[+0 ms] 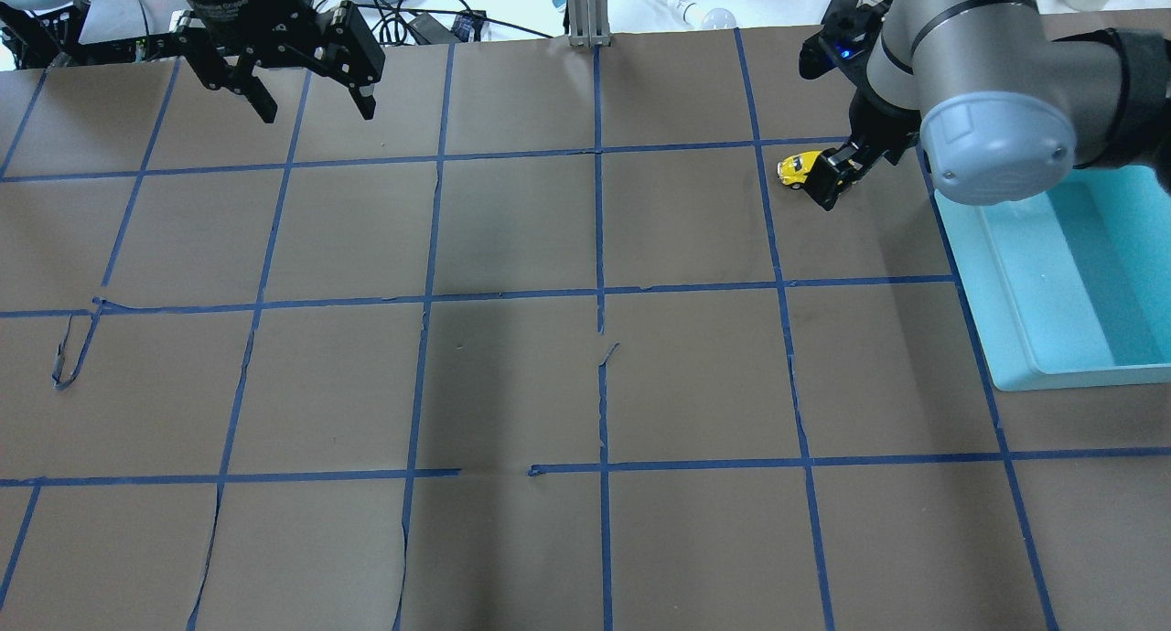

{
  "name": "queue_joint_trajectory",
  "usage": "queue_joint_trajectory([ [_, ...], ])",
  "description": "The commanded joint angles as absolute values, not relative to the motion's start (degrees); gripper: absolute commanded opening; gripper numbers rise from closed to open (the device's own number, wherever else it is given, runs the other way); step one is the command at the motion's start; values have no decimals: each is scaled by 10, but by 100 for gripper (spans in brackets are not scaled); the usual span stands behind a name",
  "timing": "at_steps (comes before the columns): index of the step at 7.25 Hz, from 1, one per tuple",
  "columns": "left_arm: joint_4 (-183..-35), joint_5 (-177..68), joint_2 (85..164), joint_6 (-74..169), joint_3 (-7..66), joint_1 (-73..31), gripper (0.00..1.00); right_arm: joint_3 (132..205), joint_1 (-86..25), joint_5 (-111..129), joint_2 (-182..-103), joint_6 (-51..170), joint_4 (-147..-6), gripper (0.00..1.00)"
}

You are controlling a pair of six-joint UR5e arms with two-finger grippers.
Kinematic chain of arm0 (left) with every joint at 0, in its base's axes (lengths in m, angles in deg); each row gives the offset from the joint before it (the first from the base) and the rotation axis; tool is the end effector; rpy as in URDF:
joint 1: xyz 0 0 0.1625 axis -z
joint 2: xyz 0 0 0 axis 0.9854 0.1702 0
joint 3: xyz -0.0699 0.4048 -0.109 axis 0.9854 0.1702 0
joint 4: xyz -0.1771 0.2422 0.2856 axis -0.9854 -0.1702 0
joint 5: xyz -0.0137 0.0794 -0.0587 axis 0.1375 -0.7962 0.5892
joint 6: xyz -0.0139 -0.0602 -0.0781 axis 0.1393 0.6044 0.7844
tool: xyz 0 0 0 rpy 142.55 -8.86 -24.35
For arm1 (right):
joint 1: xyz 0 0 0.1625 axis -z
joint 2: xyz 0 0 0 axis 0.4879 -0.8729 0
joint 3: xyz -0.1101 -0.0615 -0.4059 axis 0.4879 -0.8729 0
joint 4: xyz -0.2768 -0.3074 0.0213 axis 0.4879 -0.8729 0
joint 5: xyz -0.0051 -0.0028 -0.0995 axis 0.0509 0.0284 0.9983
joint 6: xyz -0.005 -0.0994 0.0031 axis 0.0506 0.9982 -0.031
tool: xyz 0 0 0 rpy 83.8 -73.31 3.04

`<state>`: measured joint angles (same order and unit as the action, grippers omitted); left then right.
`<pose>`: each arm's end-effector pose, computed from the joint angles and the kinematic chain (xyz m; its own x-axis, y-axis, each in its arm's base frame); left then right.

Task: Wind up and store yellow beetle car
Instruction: 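Lower the right gripper onto the yellow car and grasp it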

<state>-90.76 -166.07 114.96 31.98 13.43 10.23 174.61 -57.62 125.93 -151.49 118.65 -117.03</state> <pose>-0.1375 -0.5585 0.5095 -0.9998 0.0184 0.0012 0.0184 0.9984 0.0531 0.0952 -0.5690 0.3592 -0.7723 -0.6211 0.1334 -0.6311 0.7742 -0.0491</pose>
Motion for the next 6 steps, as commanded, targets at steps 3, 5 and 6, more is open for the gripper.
queue_joint_trajectory([
  [3, -850, -1672, 1062, 330, 269, 98, 100, 1738, -566, 1239, -1392, 1554, -1360, 100],
  [5, -839, -1671, 1061, 323, 270, 94, 100, 1711, -550, 1196, -1338, 1649, -1399, 100],
  [6, -839, -1671, 1061, 323, 266, 96, 100, 1692, -541, 1176, -1313, 1670, -1400, 100],
])
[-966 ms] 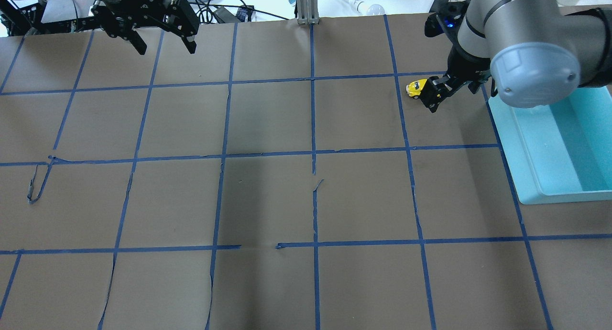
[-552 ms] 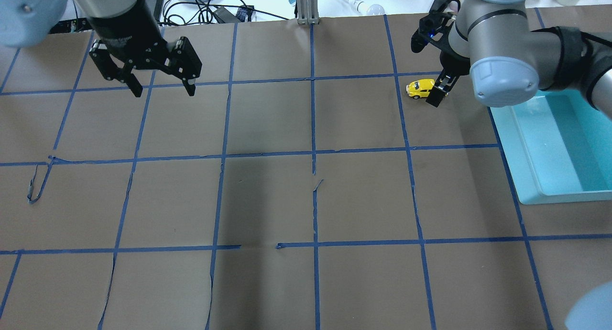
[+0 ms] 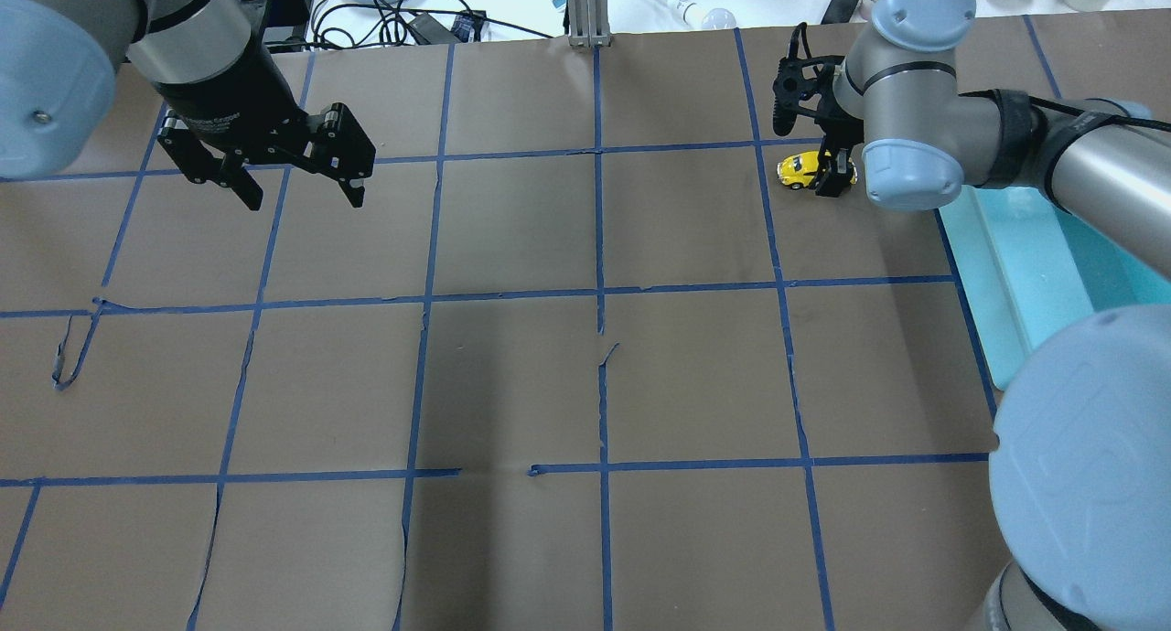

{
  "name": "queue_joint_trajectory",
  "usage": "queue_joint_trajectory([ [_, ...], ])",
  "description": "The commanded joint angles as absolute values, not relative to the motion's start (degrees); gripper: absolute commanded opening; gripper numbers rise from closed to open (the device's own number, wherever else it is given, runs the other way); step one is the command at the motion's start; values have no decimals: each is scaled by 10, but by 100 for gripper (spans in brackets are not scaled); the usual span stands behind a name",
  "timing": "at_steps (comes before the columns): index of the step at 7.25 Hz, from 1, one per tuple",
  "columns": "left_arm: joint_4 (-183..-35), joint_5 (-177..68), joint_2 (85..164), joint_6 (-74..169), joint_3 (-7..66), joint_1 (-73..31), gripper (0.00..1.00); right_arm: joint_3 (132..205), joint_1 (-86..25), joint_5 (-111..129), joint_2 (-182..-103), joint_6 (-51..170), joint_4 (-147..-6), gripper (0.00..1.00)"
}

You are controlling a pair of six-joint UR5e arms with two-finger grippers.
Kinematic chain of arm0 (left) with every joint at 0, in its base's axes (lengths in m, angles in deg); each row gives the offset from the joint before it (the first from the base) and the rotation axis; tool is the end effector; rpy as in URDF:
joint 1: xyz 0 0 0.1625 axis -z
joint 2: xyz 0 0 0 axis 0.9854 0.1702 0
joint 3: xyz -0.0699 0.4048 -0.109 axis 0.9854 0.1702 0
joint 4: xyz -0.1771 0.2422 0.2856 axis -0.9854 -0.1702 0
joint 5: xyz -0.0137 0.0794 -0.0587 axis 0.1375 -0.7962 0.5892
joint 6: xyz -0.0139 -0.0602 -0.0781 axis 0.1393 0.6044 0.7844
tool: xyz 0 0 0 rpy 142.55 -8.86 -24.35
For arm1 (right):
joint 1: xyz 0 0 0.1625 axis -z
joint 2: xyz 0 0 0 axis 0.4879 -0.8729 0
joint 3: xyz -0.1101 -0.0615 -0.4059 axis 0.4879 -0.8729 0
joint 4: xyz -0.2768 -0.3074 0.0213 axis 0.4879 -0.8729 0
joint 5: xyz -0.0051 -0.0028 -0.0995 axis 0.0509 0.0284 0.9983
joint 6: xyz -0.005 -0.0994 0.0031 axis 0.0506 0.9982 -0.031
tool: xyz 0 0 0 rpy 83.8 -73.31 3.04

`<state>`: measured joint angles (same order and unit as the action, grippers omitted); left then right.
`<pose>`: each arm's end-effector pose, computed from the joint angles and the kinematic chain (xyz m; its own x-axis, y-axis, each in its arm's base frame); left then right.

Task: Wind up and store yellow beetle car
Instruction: 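Lower the right gripper onto the yellow car and grasp it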

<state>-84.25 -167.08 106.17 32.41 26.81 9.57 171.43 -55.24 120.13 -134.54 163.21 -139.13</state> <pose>-0.1295 -0.5001 0.4878 -0.9999 -0.0002 -0.0170 -0.0006 0.9998 0.0197 0.0731 -0.6597 0.2500 -0.1457 -0.9528 0.2664 -0.9893 0.1379 -0.0481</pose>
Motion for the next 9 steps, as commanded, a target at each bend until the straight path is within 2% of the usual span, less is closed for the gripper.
queue_joint_trajectory([
  [1, -830, -1670, 1064, 323, 265, 95, 100, 1674, -535, 1174, -1289, 1692, -1399, 100],
  [5, -827, -1668, 1060, 314, 270, 94, 100, 1652, -535, 1161, -1252, 1681, -1394, 99],
  [6, -829, -1673, 1060, 290, 266, 93, 100, 1654, -534, 1162, -1251, 1669, -1393, 94],
  [7, -829, -1669, 1060, 287, 265, 94, 100, 1654, -528, 1163, -1251, 1660, -1386, 62],
  [8, -829, -1669, 1059, 287, 267, 94, 100, 1653, -517, 1163, -1252, 1655, -1358, 11],
  [9, -827, -1670, 1061, 287, 264, 92, 100, 1651, -512, 1166, -1254, 1654, -1340, 0],
])
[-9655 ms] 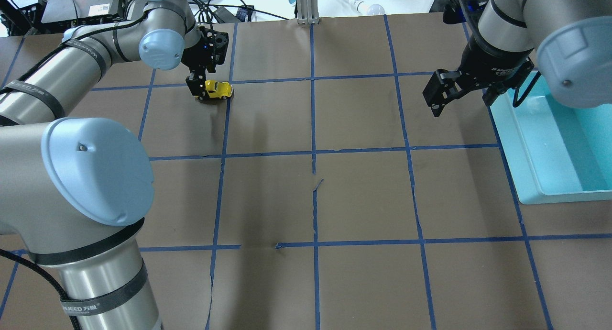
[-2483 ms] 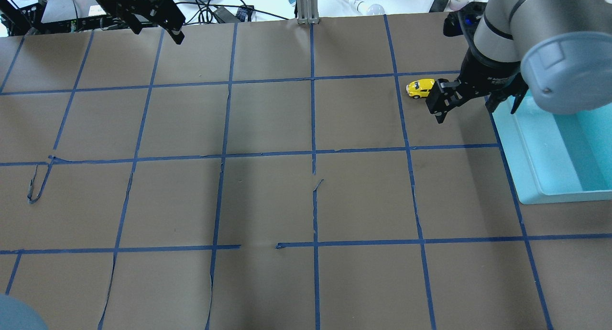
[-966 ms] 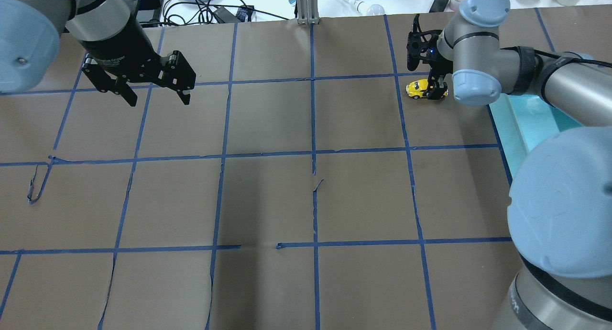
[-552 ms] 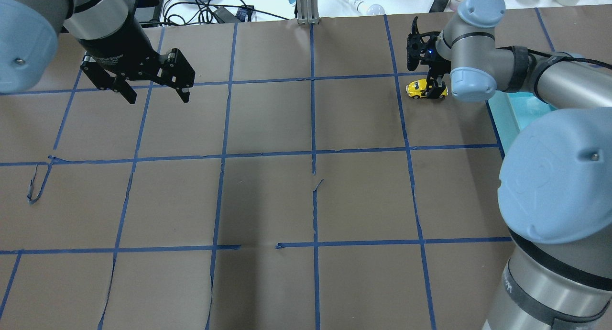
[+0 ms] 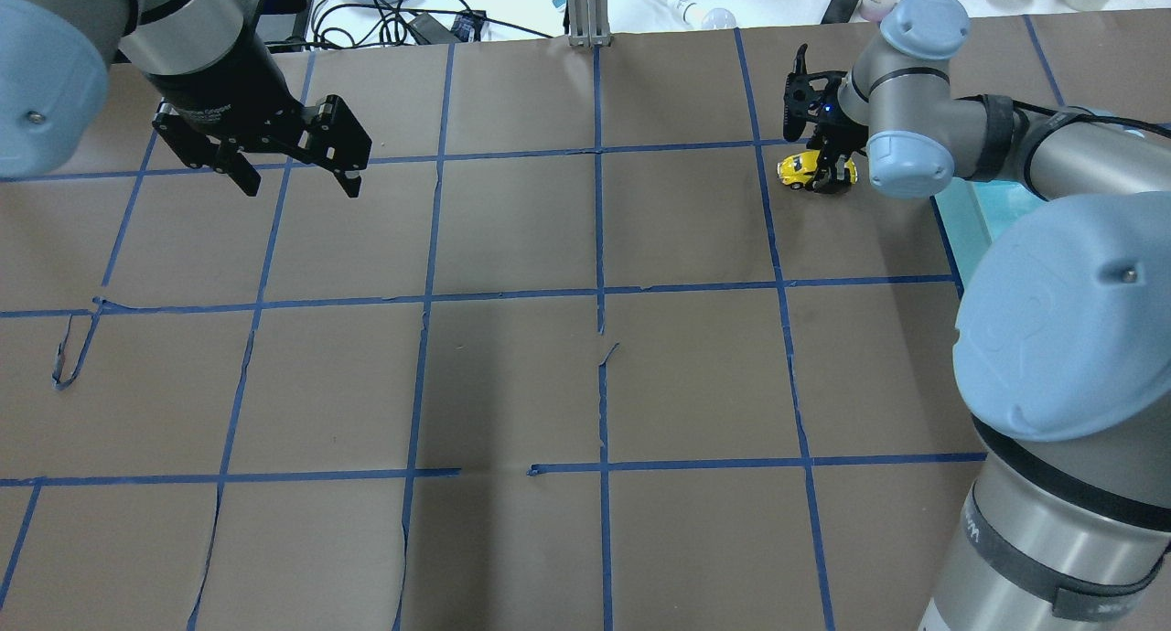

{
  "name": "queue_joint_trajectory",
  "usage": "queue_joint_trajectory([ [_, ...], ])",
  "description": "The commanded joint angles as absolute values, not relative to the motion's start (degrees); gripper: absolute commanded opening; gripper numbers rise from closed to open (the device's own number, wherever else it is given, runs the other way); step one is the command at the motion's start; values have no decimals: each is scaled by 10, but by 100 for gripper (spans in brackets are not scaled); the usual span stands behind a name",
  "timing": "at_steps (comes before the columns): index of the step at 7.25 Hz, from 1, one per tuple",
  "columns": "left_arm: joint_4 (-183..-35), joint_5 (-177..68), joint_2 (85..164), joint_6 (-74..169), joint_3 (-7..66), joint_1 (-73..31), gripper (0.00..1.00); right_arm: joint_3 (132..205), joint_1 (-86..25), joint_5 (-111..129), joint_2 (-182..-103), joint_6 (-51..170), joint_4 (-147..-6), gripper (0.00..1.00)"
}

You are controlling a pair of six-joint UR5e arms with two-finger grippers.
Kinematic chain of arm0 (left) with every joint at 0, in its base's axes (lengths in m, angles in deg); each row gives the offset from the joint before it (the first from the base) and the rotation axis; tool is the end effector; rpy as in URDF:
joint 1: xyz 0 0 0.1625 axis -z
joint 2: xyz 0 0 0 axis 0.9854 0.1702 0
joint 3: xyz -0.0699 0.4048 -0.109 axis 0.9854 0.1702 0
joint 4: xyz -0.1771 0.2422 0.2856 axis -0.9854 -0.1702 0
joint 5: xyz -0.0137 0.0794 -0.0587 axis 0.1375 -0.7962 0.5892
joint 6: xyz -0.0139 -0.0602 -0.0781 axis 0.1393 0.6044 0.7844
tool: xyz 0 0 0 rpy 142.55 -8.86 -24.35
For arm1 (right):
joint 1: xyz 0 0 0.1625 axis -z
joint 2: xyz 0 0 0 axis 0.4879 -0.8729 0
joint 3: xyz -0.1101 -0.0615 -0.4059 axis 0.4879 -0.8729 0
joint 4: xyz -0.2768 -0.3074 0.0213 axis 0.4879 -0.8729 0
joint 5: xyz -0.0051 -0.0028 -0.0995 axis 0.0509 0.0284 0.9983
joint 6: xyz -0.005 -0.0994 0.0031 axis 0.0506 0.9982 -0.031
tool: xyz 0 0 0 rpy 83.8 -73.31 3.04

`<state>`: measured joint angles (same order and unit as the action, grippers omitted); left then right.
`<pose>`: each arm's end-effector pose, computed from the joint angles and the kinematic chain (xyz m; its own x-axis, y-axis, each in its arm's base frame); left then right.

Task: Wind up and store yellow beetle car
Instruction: 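Lift the yellow car with the right gripper and carry it into the blue bin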

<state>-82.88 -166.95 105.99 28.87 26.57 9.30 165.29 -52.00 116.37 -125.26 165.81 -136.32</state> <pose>-0.1274 -0.5025 0.4938 -0.9983 0.0563 -0.0155 0.0565 0.9983 -0.0106 0.0364 -0.7008 0.1832 -0.1581 -0.9733 0.1666 -0.9846 0.1428 -0.1005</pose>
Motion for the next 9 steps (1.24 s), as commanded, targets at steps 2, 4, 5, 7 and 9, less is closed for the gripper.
queue_joint_trajectory([
  [2, -826, -1664, 1060, 287, 262, 91, 100, 1649, -512, 1167, -1264, 1655, -1318, 0],
  [4, -817, -1666, 1064, 286, 267, 94, 100, 1630, -512, 1163, -1325, 1655, -1206, 0],
  [5, -818, -1665, 1060, 287, 266, 94, 100, 1615, -511, 1171, -1369, 1655, -1127, 0],
  [7, -806, -1664, 1065, 287, 265, 92, 100, 1599, -472, 1211, -1438, 1657, -1004, 0],
  [9, -806, -1669, 1060, 286, 266, 97, 100, 1606, -392, 1255, -1470, 1668, -954, 0],
])
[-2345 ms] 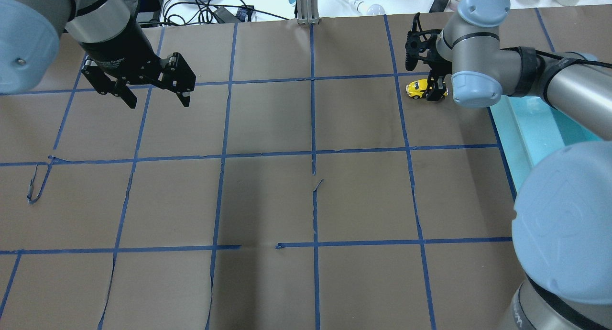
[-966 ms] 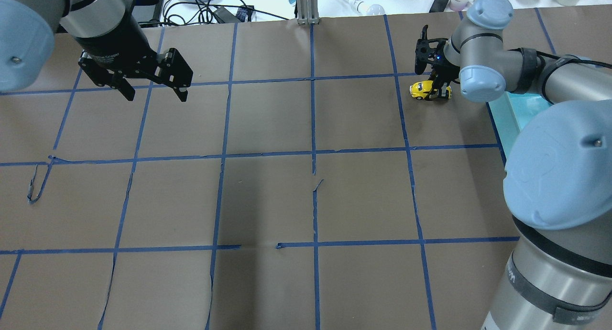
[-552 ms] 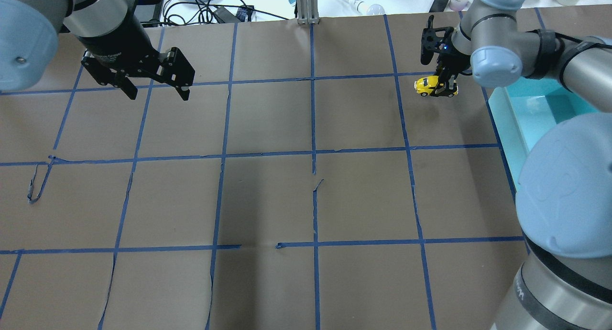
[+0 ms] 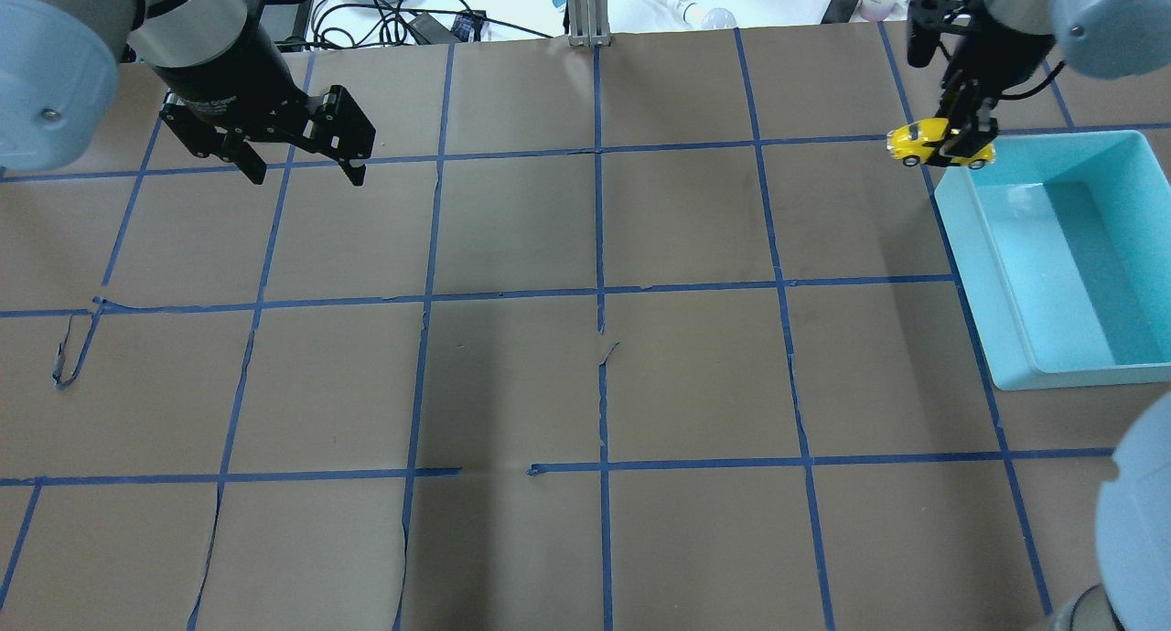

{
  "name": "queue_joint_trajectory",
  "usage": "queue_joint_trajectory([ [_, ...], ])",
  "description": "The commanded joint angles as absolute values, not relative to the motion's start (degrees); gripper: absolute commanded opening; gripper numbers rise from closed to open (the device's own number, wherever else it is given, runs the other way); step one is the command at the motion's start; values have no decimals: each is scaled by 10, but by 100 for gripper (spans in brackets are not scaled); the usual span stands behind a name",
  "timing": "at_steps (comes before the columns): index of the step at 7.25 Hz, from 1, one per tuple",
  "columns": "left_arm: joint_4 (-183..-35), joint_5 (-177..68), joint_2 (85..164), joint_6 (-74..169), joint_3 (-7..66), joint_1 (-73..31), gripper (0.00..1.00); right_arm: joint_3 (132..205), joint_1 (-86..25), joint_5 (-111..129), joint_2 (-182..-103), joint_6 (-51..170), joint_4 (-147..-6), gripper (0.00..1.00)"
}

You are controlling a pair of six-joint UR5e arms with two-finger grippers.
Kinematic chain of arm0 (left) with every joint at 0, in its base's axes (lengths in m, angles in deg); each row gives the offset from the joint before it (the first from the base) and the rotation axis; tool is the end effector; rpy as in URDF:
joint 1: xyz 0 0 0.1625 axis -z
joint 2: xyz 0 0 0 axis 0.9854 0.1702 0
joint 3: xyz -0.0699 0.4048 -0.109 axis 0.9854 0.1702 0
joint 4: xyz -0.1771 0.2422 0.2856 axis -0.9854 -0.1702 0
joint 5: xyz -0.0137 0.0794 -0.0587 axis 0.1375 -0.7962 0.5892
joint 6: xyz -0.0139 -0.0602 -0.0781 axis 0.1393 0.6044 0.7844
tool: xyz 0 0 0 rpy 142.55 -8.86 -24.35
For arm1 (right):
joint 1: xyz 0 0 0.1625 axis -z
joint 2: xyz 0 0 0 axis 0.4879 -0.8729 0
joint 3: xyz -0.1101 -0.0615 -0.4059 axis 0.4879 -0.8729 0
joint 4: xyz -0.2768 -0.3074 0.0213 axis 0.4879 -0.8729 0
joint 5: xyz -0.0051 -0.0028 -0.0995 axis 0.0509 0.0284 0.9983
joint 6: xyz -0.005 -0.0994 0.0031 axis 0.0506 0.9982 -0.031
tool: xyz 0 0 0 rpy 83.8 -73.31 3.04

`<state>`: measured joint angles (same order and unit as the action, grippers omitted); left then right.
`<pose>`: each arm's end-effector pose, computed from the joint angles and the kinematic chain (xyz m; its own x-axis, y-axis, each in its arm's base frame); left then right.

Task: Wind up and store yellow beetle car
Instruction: 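Lift the yellow car with the right gripper and carry it into the blue bin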

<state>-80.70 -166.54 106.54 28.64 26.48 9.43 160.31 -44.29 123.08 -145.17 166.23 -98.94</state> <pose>-0.1292 -0.5092 0.4936 -0.9980 0.0624 -0.0105 0.0627 0.9972 -0.0410 -0.0462 -0.6188 0.3816 -0.2839 -0.9576 -0.0499 -0.9589 0.2834 0.0162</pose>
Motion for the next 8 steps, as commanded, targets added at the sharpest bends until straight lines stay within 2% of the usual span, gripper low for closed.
queue_joint_trajectory([
  [1, -806, -1670, 1060, 286, 264, 96, 100, 1615, -340, 1252, -1467, 1693, -933, 0],
  [4, -808, -1670, 1058, 286, 275, 94, 100, 1692, -288, 1257, -1448, 1822, -1017, 0],
  [5, -807, -1668, 1059, 286, 277, 90, 100, 1701, -279, 1258, -1428, 1906, -1071, 0],
  [8, -806, -1669, 1058, 277, 277, 91, 100, 1702, -278, 1257, -1386, 1916, -1123, 1],
])
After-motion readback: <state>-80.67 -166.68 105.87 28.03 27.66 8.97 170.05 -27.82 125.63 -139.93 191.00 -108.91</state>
